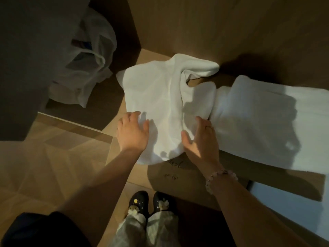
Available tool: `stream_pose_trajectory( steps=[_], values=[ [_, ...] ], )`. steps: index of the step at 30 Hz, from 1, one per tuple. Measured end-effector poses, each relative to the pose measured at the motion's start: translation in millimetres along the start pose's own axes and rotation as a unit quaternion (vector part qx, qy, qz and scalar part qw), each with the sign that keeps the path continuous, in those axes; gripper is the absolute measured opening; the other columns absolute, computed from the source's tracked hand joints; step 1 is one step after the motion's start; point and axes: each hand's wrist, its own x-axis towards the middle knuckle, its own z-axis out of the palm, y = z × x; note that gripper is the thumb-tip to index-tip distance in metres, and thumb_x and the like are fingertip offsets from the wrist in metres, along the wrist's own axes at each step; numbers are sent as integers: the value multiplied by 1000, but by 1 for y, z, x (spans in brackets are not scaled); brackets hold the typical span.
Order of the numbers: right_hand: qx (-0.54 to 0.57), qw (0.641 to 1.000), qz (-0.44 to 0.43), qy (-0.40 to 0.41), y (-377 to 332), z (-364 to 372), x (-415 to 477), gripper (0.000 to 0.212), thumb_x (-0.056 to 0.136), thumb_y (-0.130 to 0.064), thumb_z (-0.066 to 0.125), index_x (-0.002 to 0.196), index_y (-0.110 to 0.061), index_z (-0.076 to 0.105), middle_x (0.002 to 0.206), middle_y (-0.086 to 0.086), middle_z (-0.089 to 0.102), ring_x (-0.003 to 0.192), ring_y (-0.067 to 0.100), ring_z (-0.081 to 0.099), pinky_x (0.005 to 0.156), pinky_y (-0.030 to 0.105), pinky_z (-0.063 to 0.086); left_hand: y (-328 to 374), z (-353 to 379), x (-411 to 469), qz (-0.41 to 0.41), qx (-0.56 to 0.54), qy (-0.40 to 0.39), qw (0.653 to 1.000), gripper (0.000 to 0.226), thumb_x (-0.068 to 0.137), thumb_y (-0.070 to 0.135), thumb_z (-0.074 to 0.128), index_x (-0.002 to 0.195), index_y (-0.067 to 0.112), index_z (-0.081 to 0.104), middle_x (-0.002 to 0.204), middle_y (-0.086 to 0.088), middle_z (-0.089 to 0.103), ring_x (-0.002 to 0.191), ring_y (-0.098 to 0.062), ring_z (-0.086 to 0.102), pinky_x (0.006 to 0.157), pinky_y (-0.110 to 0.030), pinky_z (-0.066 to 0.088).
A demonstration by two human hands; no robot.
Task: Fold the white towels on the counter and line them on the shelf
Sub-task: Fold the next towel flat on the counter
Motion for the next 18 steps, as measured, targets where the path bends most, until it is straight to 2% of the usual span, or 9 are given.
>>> stream_pose_trajectory(
  steps=[4,6,7,10,12,15,18],
  values=[
    [-16,998,2,-59,-1,40,18,83,81,-54,61,144,-10,28,139,14,40,130,33,36,105,41,37,-12,16,22,-84,-19,-53,995,58,87,50,54,135,25,34,145,-12,25,131,-36,28,106,-45,32],
    [-24,995,46,-81,-4,58,18,91,76,-55,65,146,-11,25,145,13,35,137,35,25,109,45,32,-15,23,27,-69,6,-59,996,61,84,51,58,134,26,32,145,-13,23,130,-37,25,105,-44,31],
    [-28,996,53,-63,-5,65,17,91,74,-51,69,144,-9,30,143,15,39,137,38,26,107,47,35,-14,25,28,-56,12,-55,997,64,83,49,59,135,25,31,144,-13,23,130,-36,24,104,-43,31],
    [-53,997,56,20,-7,73,16,69,73,-40,73,126,-2,49,126,18,53,129,41,38,93,50,48,-9,34,29,-46,-25,-38,998,62,84,40,61,138,25,32,142,-11,23,122,-31,36,98,-33,35],
    [-66,996,65,14,-6,69,20,50,83,-34,66,120,-3,53,124,16,54,127,37,40,86,45,49,-6,38,27,-45,-74,-53,995,62,88,34,59,143,25,30,139,-10,23,112,-27,48,95,-27,39],
    [-77,995,66,15,-4,63,27,27,91,-22,58,111,-5,55,114,11,58,116,31,47,81,38,47,-1,40,28,-9,-73,-96,993,56,94,29,51,146,24,29,136,-12,31,109,-28,53,97,-30,40],
    [-64,996,60,-1,-8,56,29,20,94,-17,51,111,-7,53,110,7,59,108,25,53,82,31,44,3,41,26,28,-64,-125,990,47,95,25,48,141,23,39,128,-13,53,111,-31,55,95,-35,42]
  ],
)
